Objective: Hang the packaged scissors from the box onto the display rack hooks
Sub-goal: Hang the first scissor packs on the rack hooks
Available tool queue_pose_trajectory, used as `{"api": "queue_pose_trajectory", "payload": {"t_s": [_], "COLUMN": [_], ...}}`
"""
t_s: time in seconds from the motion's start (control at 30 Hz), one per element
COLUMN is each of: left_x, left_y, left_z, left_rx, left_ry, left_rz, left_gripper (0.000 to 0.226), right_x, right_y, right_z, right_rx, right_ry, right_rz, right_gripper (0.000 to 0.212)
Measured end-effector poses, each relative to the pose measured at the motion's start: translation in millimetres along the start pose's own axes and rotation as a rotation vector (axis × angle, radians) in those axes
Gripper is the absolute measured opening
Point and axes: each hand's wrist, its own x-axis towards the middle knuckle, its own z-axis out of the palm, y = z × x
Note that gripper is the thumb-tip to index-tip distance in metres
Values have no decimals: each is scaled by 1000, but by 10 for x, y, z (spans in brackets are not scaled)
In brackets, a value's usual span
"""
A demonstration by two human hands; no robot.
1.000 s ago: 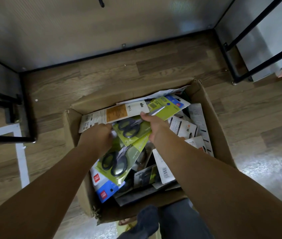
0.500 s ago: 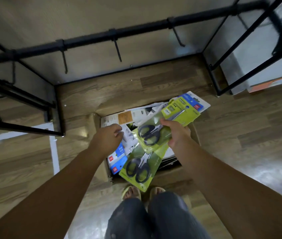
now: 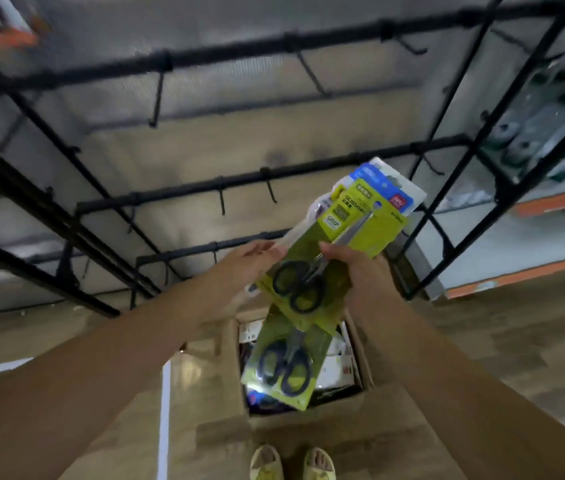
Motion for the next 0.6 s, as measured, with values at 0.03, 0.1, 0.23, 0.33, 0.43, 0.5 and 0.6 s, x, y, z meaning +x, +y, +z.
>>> {"api": "queue_pose_trajectory", "payload": {"t_s": [0.03, 0.1, 0.23, 0.33, 0.43, 0.5, 0.6], "left_x": [-119, -324, -612, -678, -803, -882, -996], "left_y": [134, 356, 666, 773, 961, 1096, 1292], "left_z": [-14, -69, -230, -379, -490, -559, -650], "left_rx": [-25, -104, -159, -102, -146, -218, -285], "left_ry": [-26, -68, -208, -276, -433, -562, -575], "left_rz": [-4, -55, -43, -87, -68, -33, -8], "left_gripper": [23, 28, 43, 73, 84, 86, 84], "right_x": [-109, -323, -644, -770, -890, -973, -1048], "right_y": [-127, -343, -682, -862, -1048, -1180, -1330], "right_z": [123, 338, 653, 862, 1104, 1279, 1502], "right_rx": [30, 40, -95, -95, -110, -141, -191], "right_ry": [-28, -93, -145, -275, -363, -434, -480], "right_rz": [-25, -69, -214, -329, -401, -441, -488], "right_gripper": [26, 25, 29, 28, 27, 28, 27]}}
